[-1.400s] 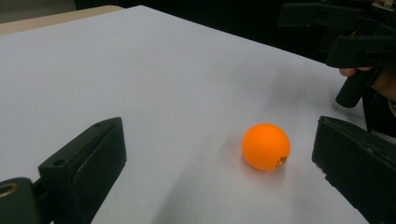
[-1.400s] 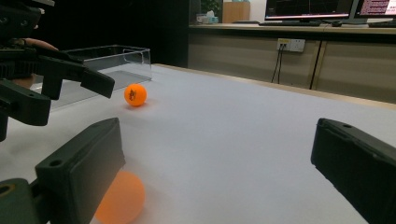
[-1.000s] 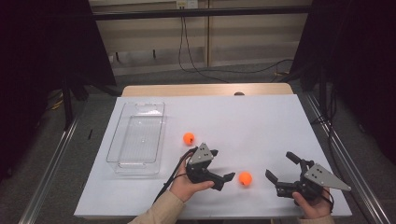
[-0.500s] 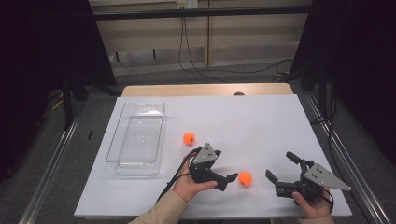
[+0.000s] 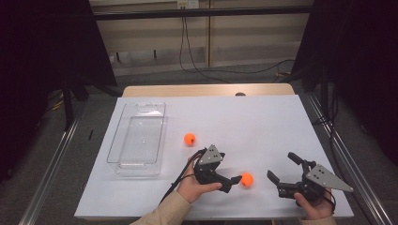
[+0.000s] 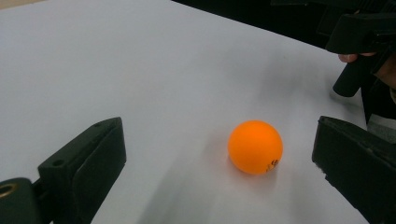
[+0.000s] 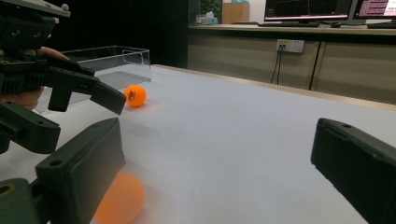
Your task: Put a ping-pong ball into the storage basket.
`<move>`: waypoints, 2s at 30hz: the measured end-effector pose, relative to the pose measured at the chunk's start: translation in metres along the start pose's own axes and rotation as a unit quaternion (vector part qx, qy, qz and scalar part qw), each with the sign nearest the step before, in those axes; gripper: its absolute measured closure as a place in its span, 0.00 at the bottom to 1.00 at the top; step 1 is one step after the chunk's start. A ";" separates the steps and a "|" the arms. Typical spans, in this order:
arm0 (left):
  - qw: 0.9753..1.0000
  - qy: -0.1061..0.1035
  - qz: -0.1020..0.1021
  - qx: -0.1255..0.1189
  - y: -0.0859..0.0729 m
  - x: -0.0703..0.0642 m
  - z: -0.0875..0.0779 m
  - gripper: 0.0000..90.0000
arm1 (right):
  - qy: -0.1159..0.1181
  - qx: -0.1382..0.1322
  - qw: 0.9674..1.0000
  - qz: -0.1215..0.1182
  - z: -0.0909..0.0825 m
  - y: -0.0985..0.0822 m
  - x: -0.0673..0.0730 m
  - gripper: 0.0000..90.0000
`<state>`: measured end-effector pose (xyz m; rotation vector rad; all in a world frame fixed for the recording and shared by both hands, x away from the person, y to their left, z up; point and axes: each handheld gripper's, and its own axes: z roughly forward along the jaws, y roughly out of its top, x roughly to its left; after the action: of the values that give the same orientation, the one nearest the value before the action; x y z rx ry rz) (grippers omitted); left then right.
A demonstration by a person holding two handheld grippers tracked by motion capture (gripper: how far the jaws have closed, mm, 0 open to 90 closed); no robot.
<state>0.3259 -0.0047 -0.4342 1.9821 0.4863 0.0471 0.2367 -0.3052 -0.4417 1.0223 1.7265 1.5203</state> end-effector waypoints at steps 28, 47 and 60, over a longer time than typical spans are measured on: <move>1.000 -0.012 0.003 0.025 0.000 -0.005 0.012 0.03 | -0.001 0.000 1.000 0.002 0.000 0.000 0.000 0.02; 0.999 -0.014 0.000 0.043 0.001 -0.006 0.022 0.04 | -0.001 0.000 1.000 0.004 0.000 0.000 0.000 0.02; 0.998 -0.013 0.003 0.060 -0.001 -0.006 0.027 0.05 | -0.001 0.000 1.000 0.003 0.000 0.000 0.000 0.02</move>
<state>0.3263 -0.0297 -0.4456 2.0993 0.4767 -0.0036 0.2369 -0.3054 -0.4419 1.0302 1.7228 1.5235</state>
